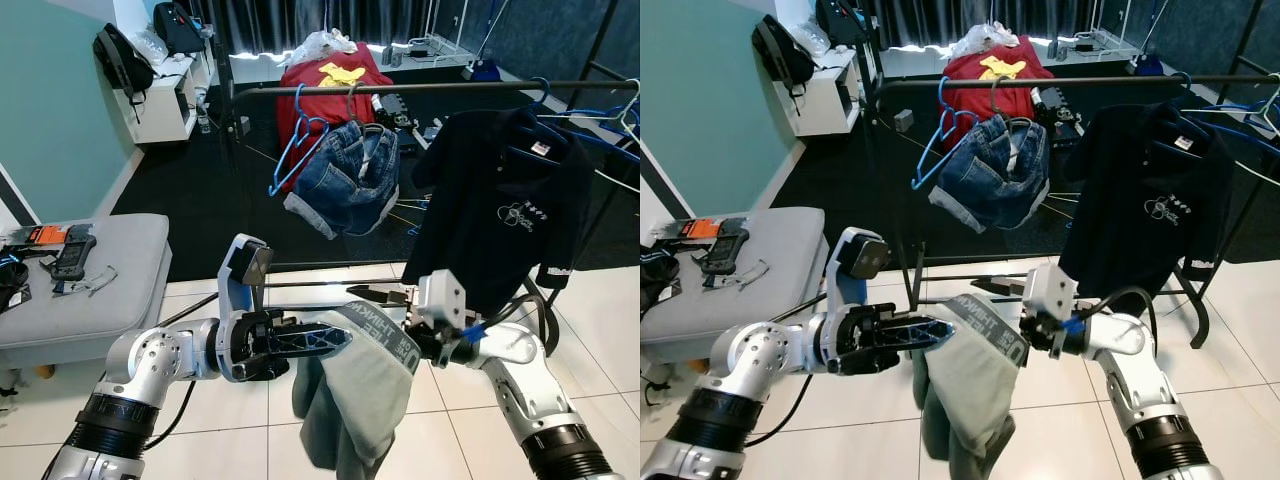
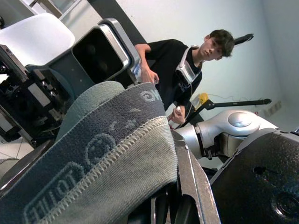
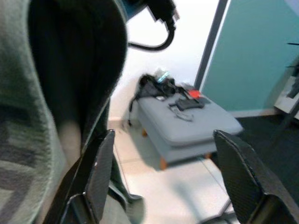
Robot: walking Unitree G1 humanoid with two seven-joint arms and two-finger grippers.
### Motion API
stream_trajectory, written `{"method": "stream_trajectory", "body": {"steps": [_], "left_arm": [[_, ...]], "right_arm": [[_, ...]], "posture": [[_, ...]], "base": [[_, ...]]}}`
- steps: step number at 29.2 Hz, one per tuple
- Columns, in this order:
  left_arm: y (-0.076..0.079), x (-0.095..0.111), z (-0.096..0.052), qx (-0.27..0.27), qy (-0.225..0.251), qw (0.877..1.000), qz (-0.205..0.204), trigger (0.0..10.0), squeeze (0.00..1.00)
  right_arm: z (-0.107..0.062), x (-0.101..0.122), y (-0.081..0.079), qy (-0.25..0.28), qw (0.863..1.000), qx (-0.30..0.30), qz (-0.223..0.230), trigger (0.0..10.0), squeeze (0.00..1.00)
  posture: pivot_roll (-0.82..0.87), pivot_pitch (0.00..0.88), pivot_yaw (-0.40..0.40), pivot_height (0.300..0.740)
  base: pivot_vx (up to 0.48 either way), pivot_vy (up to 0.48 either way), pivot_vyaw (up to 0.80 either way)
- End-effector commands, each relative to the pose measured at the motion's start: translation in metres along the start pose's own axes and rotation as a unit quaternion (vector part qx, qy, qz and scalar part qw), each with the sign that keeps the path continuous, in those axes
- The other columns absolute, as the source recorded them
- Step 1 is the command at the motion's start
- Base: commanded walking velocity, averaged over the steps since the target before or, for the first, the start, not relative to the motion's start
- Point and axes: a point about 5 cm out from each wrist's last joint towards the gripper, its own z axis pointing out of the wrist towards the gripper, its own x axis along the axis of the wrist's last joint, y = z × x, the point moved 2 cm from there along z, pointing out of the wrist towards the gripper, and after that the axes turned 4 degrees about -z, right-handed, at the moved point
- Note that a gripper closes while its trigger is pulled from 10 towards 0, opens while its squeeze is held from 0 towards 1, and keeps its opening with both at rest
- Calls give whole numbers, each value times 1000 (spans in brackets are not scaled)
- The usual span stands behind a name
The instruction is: Hang hanger
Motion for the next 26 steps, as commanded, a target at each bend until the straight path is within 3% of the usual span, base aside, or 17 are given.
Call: {"method": "stream_trajectory", "body": {"steps": [1, 2, 4, 11, 26], "left_arm": [[1, 1, 0, -2, -7, 1000, 0, 0, 0], [1, 1, 0, -4, -8, 1000, 0, 0, 0], [2, 1, 1, -7, -10, 1000, 0, 0, 0], [3, 0, 2, -18, -20, 1000, 0, 0, 0], [5, -12, 18, -57, -58, 996, -30, 0, 0]], "right_arm": [[3, 9, 1, 26, 1000, 8, 13, 10000, 0], [1, 14, -2, 44, 998, 24, 39, 10000, 0], [-2, 15, -4, 47, 997, 36, 49, 10000, 0], [-6, 4, -5, 8, 999, 46, 26, 10000, 0], [29, 12, -13, 47, 994, 100, -3, 10000, 0]], "posture": [[-86, 54, 34, 740], [-87, 56, 36, 740], [-88, 56, 37, 740], [-92, 58, 43, 740], [-78, 60, 45, 740]], "base": [[0, 0, 0], [0, 0, 0], [0, 0, 0], [0, 0, 0], [0, 0, 0]]}}
